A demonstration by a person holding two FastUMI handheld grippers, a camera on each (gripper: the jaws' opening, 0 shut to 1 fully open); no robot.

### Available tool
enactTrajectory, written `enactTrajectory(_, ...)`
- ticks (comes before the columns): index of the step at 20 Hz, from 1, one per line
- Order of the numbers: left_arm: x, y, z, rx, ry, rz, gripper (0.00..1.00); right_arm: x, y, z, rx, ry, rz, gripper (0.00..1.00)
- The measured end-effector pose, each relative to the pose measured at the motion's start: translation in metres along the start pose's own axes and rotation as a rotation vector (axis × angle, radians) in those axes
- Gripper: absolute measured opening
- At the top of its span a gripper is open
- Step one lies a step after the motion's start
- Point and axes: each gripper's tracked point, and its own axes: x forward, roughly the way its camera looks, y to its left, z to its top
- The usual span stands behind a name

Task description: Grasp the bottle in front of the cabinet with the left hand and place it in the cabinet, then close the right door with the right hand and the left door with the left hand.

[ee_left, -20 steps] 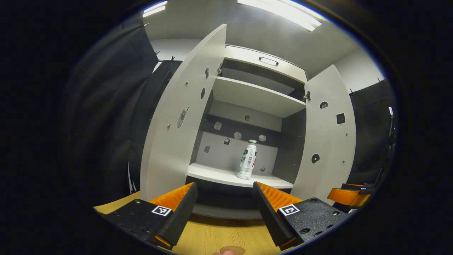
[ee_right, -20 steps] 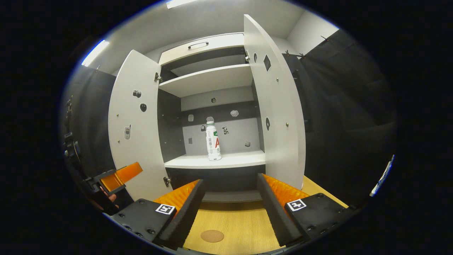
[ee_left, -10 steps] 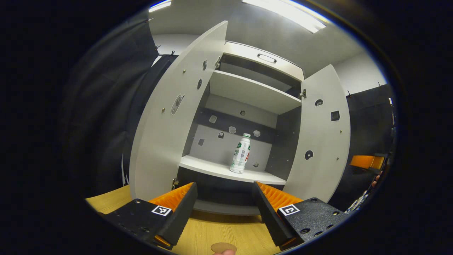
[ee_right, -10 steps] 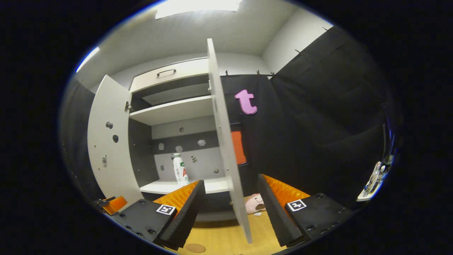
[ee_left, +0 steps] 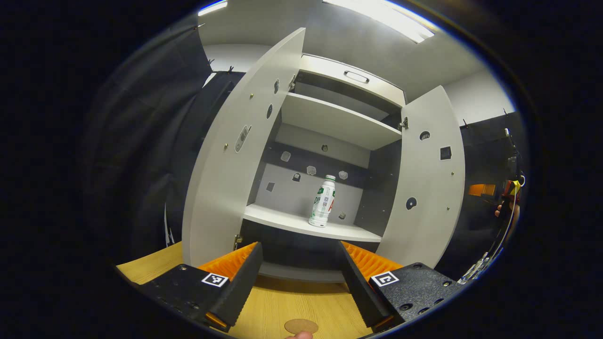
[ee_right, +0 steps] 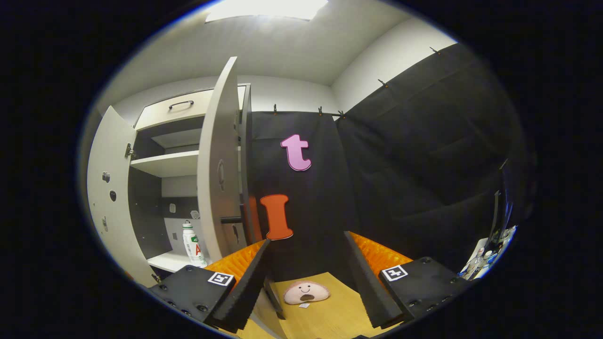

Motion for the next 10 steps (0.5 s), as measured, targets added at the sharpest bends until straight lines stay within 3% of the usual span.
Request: enactTrajectory(10,-0.005,0.014,0.006,-0.001,-0.015,0.049,0.95,0.028,0.014,0.012,-0.052,-0.018,0.034,0.98)
